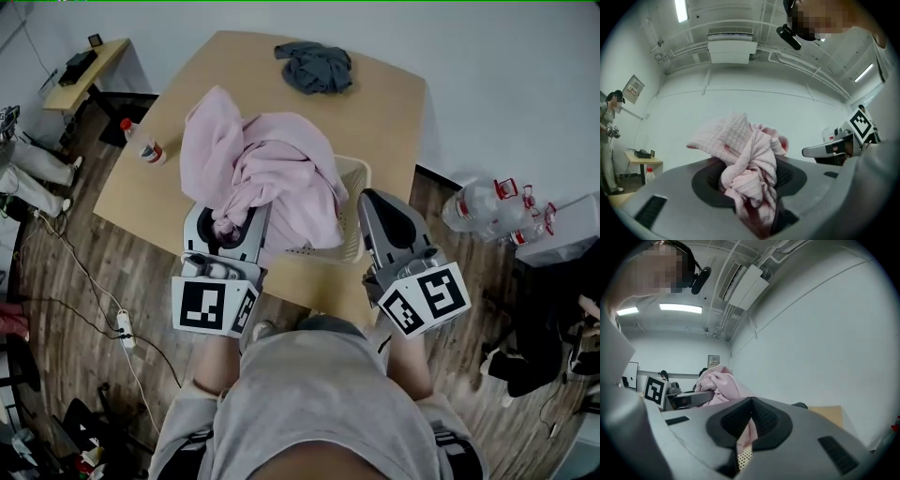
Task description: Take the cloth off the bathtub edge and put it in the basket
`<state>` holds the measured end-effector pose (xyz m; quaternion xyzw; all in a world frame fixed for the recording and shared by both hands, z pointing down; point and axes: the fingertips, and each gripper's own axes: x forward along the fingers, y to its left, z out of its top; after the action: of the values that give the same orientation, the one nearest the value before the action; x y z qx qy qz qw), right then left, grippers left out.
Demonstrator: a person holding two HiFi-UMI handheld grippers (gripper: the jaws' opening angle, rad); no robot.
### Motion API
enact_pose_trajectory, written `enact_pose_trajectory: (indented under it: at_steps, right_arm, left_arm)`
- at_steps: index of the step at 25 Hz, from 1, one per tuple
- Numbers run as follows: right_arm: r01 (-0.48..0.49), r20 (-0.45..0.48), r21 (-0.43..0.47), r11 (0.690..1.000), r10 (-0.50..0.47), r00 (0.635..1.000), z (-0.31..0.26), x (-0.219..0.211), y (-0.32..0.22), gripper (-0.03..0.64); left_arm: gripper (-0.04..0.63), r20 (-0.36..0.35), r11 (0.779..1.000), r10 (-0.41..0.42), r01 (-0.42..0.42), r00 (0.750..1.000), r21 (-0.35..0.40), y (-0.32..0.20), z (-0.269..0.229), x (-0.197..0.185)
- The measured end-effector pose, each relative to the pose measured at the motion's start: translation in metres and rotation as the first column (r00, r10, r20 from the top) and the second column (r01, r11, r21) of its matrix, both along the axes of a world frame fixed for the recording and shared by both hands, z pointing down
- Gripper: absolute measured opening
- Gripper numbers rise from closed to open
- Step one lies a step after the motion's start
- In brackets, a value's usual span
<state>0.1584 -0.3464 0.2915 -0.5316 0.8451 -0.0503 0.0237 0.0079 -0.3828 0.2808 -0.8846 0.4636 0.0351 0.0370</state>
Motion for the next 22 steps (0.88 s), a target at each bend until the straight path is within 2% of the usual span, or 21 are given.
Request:
enact_pose_trajectory:
  at_steps: [6, 12, 22]
  right_arm:
    - [0.065, 0.008, -0.035, 0.997, -0.065, 0.998, 0.014, 0.019, -0.018, 0.006]
    - [0.120, 0.027, -0.085, 0.989, -0.118, 0.993, 0.034, 0.027, -0.034, 0.006]
    - [0.143, 0.052, -0.154, 0.978, -0.137, 0.989, 0.062, 0.038, -0.052, 0.006]
  left_arm:
    - [0.219, 0.018, 0.995, -0.066, 0.068, 0.998, -0.075, -0.011, 0.034, 0.019]
    - [0.219, 0.067, 0.979, -0.114, 0.123, 0.991, -0.161, -0.022, 0.072, 0.031]
    - [0.219, 0.151, 0.960, -0.106, 0.140, 0.983, -0.240, -0.046, 0.119, 0.046]
